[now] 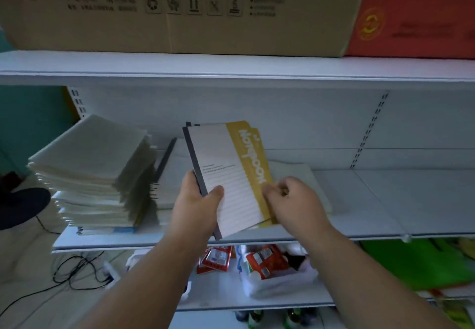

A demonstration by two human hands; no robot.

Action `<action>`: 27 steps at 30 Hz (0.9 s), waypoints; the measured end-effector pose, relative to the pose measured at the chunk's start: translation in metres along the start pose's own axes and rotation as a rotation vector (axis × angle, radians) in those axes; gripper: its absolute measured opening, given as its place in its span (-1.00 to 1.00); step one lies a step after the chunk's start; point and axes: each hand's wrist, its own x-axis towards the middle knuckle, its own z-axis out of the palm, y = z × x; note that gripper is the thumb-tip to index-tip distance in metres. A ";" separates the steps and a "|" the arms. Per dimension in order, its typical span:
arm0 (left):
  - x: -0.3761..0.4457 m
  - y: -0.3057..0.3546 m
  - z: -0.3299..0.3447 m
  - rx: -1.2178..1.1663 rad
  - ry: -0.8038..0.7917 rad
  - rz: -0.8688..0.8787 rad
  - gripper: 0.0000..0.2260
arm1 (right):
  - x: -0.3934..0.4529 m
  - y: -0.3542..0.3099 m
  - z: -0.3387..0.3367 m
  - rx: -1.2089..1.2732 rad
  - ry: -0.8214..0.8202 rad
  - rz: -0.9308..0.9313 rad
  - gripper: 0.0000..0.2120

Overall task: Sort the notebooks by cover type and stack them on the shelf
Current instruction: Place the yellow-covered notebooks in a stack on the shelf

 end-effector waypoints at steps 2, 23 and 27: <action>-0.007 -0.006 0.040 0.036 -0.089 0.013 -0.73 | 0.020 0.027 -0.034 0.315 -0.056 0.147 -0.73; 0.046 -0.096 0.379 0.681 -0.357 -0.188 -0.78 | 0.223 0.297 -0.151 -0.129 -0.031 0.372 -0.68; 0.059 -0.099 0.410 0.836 -0.374 -0.233 -0.62 | 0.249 0.315 -0.157 -0.299 -0.117 0.393 -0.73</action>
